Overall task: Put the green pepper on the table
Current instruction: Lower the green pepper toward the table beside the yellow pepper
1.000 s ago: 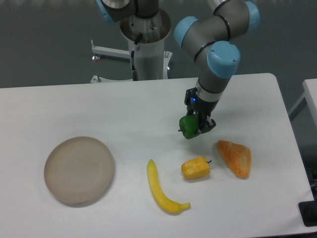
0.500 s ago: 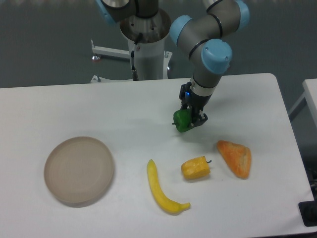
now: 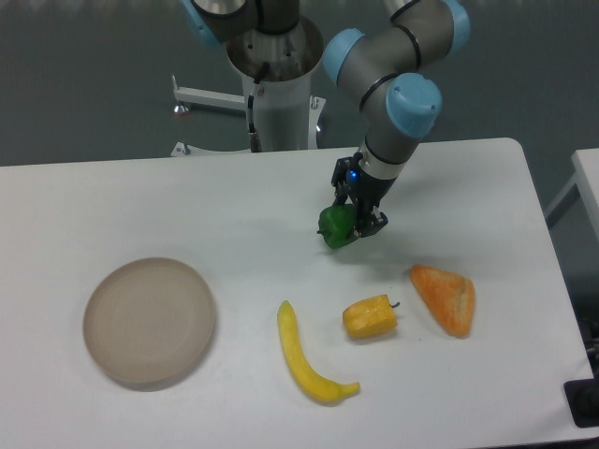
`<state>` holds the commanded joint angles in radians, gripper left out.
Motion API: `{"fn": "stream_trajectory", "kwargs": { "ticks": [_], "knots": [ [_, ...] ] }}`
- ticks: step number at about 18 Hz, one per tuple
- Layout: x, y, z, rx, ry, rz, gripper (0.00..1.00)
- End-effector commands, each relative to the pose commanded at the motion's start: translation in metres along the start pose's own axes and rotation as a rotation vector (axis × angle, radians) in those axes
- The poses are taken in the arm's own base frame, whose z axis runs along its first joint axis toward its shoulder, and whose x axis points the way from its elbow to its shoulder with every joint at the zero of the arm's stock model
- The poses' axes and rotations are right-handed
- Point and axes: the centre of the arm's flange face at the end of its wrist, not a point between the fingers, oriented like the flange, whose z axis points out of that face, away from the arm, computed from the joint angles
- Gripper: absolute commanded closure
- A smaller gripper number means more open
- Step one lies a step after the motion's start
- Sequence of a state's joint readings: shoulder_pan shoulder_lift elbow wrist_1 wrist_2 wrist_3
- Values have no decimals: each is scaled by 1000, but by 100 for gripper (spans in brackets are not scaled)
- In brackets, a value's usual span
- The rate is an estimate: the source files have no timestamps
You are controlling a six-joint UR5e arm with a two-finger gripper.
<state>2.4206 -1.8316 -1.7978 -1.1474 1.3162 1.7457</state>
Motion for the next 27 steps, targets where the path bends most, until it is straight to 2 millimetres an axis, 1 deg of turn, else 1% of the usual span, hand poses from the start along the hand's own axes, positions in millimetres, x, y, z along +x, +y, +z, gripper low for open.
{"fn": "stream_trajectory", "kwargs": {
  "ticks": [10, 14, 18, 27],
  "knots": [
    [3, -6, 6, -2, 11, -2, 60],
    [4, -6, 8, -7, 9, -17, 60],
    [8, -4, 14, -15, -11, -13, 60],
    [11, -1, 12, -67, -7, -26, 60]
  ]
}}
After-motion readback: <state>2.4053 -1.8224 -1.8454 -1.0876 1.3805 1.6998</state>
